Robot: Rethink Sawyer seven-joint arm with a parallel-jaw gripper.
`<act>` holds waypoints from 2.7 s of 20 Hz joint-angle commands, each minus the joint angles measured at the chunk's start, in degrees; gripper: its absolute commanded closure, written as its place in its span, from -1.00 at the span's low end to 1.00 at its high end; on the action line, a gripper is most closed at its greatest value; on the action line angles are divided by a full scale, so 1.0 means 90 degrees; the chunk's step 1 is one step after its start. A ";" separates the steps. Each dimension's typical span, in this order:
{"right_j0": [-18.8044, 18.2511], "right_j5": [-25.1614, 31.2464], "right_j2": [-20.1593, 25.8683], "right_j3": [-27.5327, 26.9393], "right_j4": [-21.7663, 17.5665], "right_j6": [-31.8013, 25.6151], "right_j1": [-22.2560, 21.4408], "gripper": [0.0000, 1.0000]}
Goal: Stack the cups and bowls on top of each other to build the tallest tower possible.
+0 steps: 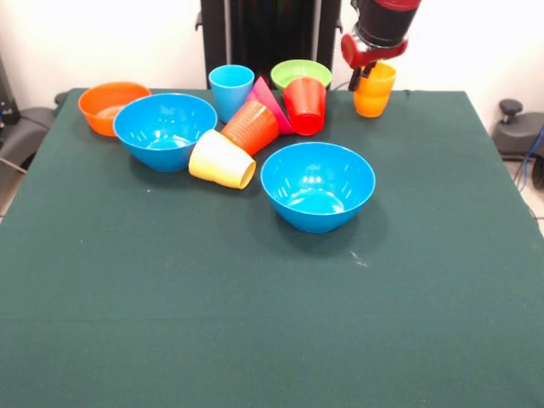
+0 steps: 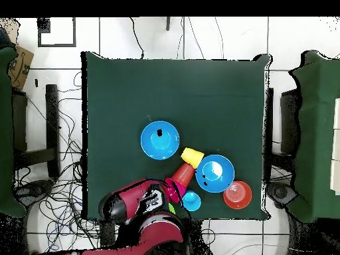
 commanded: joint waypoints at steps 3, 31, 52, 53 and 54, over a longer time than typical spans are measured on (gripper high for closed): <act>0.0006 -0.0187 0.0259 -0.0491 0.0266 0.0862 0.0072 1.00; -0.1687 0.2157 0.1026 -0.1201 0.0541 -0.0575 -0.1874 1.00; -0.2153 0.2405 0.1310 -0.1609 0.0405 -0.0629 -0.1969 1.00; -0.2153 0.2383 0.1307 -0.1629 0.0371 -0.0610 -0.1929 1.00; -0.2126 0.2394 0.1295 -0.1687 0.0330 -0.0575 -0.1856 1.00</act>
